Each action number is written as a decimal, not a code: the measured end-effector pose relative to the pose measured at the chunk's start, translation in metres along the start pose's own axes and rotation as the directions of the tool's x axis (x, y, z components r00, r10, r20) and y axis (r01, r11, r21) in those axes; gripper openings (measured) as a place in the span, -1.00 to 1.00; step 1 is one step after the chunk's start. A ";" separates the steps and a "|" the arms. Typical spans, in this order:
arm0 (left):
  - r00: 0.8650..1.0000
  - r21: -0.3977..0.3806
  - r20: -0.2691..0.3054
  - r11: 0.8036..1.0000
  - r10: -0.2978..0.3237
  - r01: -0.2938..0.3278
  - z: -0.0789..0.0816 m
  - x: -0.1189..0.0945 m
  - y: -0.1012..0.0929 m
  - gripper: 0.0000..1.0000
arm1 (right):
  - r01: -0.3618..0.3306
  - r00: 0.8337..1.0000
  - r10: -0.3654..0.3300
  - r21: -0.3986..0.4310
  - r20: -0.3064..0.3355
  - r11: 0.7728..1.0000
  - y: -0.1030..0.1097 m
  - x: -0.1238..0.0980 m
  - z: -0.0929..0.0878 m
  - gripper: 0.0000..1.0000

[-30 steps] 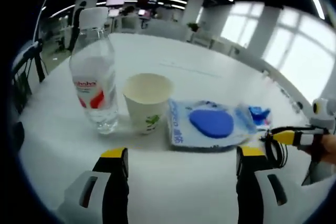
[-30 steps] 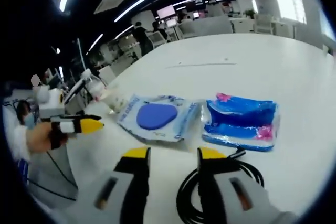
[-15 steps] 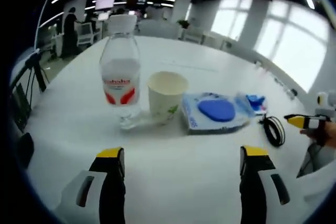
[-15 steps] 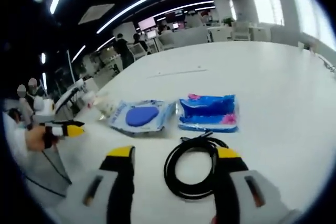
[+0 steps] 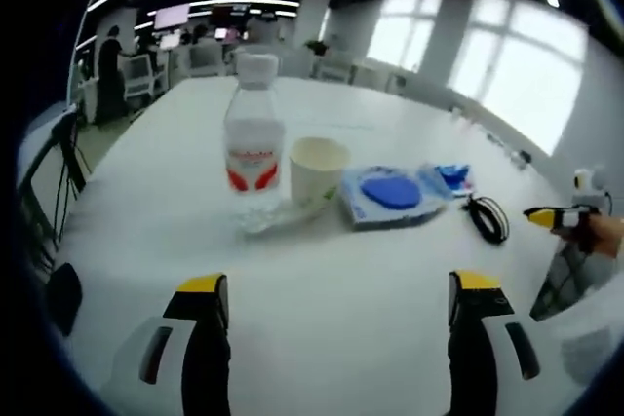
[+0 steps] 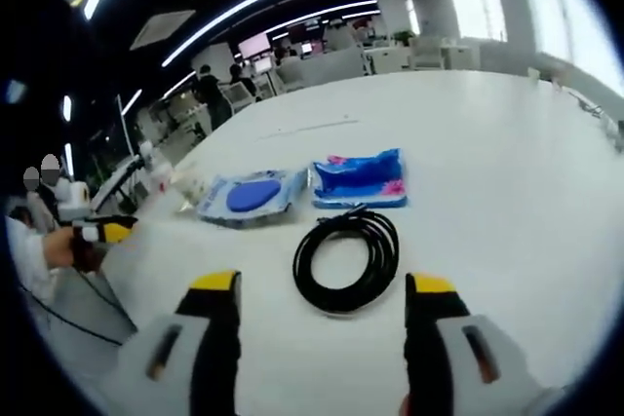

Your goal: Arrange the tabletop items into an orderly group along one side of the table until the central work area is clear of visible clutter.

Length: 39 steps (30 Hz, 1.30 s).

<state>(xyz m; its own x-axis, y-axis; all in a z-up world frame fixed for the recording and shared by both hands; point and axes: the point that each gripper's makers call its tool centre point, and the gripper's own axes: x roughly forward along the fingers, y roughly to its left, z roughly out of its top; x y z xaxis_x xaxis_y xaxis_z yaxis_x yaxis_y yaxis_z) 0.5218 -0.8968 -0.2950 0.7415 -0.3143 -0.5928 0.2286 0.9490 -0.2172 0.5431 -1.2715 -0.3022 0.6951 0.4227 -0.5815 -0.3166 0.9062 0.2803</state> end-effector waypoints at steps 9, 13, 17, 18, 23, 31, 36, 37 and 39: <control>0.999 -0.038 -0.050 0.999 -0.020 0.018 -0.024 -0.017 0.001 0.81 | 0.019 1.000 -0.019 -0.007 -0.011 1.000 -0.013 -0.030 -0.010 0.36; 0.997 -0.066 -0.069 0.998 -0.025 0.021 -0.035 -0.020 0.000 0.80 | 0.049 0.999 -0.049 0.010 -0.015 0.999 -0.024 -0.041 -0.017 0.35; 0.996 -0.086 -0.082 0.996 -0.025 0.017 -0.041 -0.025 0.000 0.79 | 0.073 0.997 -0.072 0.047 -0.032 0.996 -0.033 -0.050 -0.029 0.35; 0.997 -0.099 -0.072 0.995 -0.025 0.018 -0.039 -0.027 -0.001 0.79 | 0.076 0.997 -0.074 0.052 -0.035 0.996 -0.034 -0.052 -0.031 0.35; 0.998 -0.118 -0.051 0.993 -0.031 0.025 -0.035 -0.025 -0.001 0.78 | 0.074 0.996 -0.071 0.067 -0.056 0.995 -0.033 -0.050 -0.040 0.33; 0.998 -0.156 -0.044 0.987 -0.043 0.036 -0.040 -0.023 -0.003 0.77 | 0.089 0.994 -0.078 0.140 -0.078 0.986 -0.033 -0.047 -0.053 0.29; 0.998 -0.174 -0.047 0.984 -0.034 0.025 -0.045 -0.022 0.002 0.76 | 0.120 0.987 -0.106 0.111 -0.125 0.987 -0.038 -0.046 -0.067 0.23; 0.998 -0.177 -0.046 0.984 -0.034 0.025 -0.046 -0.022 0.002 0.76 | 0.118 0.987 -0.103 0.118 -0.123 0.986 -0.038 -0.046 -0.067 0.23; 0.998 -0.180 -0.047 0.983 -0.035 0.026 -0.046 -0.022 0.002 0.75 | 0.120 0.986 -0.105 0.118 -0.126 0.986 -0.038 -0.045 -0.068 0.23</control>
<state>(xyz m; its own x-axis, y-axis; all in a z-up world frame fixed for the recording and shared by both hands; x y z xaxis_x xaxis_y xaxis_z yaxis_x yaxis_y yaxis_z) 0.4766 -0.8894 -0.3183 0.7021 -0.3485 -0.6209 0.1304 0.9202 -0.3691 0.4799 -1.3247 -0.3386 0.6375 0.3231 -0.6995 -0.1528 0.9428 0.2963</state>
